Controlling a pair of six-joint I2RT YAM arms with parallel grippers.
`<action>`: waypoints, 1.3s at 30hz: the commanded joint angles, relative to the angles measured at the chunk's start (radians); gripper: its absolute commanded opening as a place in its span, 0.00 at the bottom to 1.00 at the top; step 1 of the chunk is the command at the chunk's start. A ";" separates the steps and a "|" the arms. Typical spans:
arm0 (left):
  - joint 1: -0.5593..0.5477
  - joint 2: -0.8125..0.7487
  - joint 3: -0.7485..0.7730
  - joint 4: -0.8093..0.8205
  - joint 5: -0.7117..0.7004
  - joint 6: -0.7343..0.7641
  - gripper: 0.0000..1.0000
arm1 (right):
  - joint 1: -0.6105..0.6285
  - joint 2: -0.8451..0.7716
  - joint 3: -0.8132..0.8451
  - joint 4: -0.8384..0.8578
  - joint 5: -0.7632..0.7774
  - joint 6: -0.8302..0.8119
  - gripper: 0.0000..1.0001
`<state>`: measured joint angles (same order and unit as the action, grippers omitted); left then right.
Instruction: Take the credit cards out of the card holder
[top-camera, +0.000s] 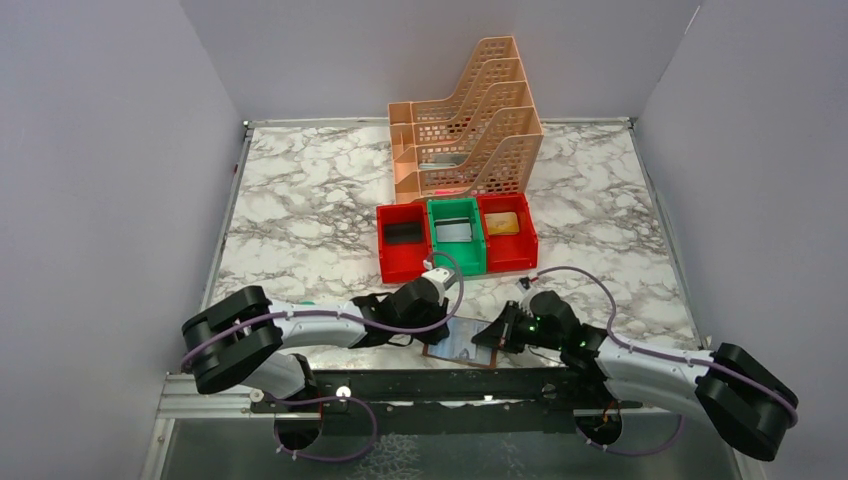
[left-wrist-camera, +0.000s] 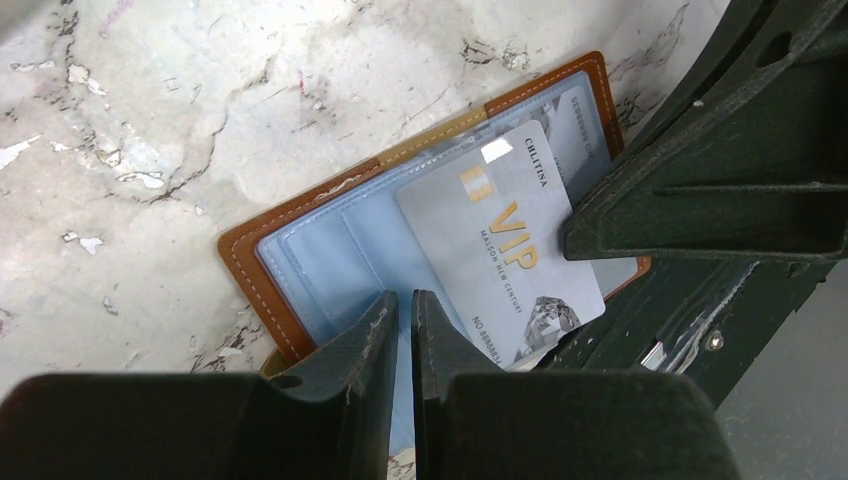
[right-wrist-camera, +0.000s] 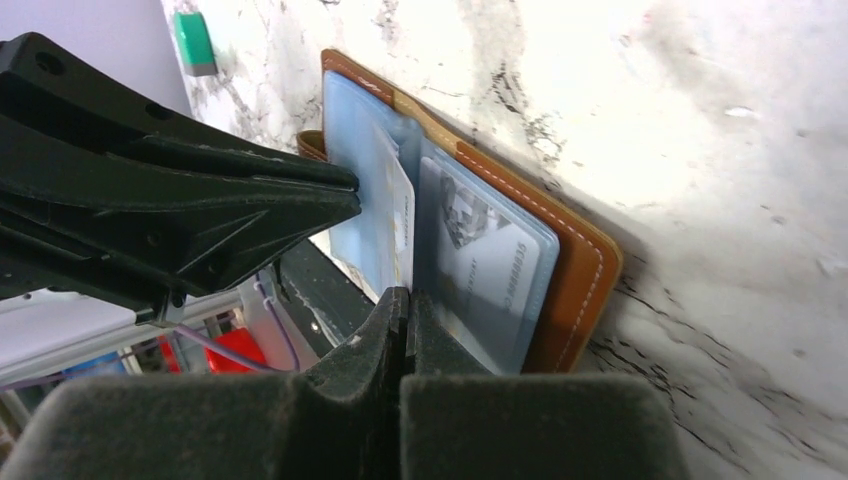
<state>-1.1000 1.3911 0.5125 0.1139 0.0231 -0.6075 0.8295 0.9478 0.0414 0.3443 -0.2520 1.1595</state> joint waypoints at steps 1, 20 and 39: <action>-0.012 0.058 -0.020 -0.099 -0.009 0.023 0.15 | 0.002 -0.064 0.016 -0.190 0.077 -0.016 0.01; -0.015 -0.051 0.000 -0.109 0.023 0.045 0.15 | 0.002 0.046 -0.034 0.022 0.051 0.076 0.27; -0.047 -0.167 0.014 -0.020 0.037 0.063 0.19 | 0.002 0.066 0.021 0.017 -0.003 -0.012 0.05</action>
<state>-1.1412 1.2095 0.5491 0.0013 0.0029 -0.5583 0.8299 1.0283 0.0525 0.4019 -0.2420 1.1839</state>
